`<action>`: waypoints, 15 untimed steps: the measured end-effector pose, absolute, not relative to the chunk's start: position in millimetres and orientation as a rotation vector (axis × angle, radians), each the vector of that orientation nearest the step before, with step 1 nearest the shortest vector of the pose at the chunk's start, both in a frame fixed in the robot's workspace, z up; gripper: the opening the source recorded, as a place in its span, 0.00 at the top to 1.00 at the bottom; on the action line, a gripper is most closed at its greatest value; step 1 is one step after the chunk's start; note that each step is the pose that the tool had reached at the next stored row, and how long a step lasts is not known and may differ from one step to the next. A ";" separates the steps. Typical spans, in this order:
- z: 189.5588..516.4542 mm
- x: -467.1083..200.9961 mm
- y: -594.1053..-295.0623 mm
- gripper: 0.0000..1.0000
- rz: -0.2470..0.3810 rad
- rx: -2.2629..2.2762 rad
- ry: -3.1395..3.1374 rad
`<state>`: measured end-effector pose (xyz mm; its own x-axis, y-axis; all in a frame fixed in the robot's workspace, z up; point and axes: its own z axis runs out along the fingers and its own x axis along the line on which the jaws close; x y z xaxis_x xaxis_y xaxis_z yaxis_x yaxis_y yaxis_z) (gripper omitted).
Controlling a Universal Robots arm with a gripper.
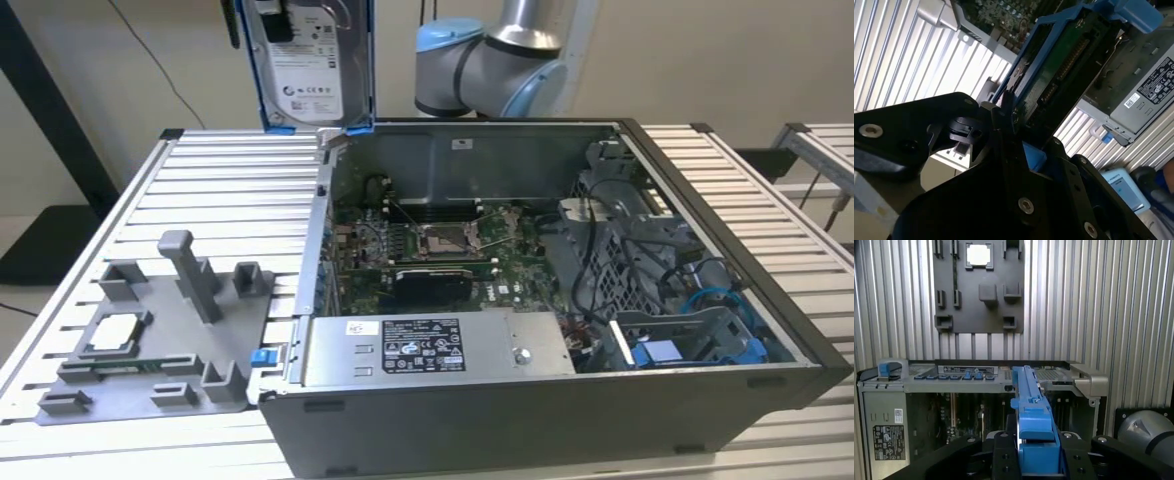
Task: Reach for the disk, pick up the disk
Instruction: 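Pick up the disk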
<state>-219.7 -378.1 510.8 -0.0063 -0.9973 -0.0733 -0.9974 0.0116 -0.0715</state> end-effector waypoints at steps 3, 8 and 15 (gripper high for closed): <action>510.8 -214.1 -378.1 1.00 0.001 -2.139 2.159; 510.8 -205.6 -378.1 1.00 0.001 -2.139 2.159; 510.8 -194.5 -378.1 1.00 0.001 -2.139 2.159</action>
<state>-194.5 -378.1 510.8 -0.0064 -0.9973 -0.0732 -0.9974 0.0116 -0.0715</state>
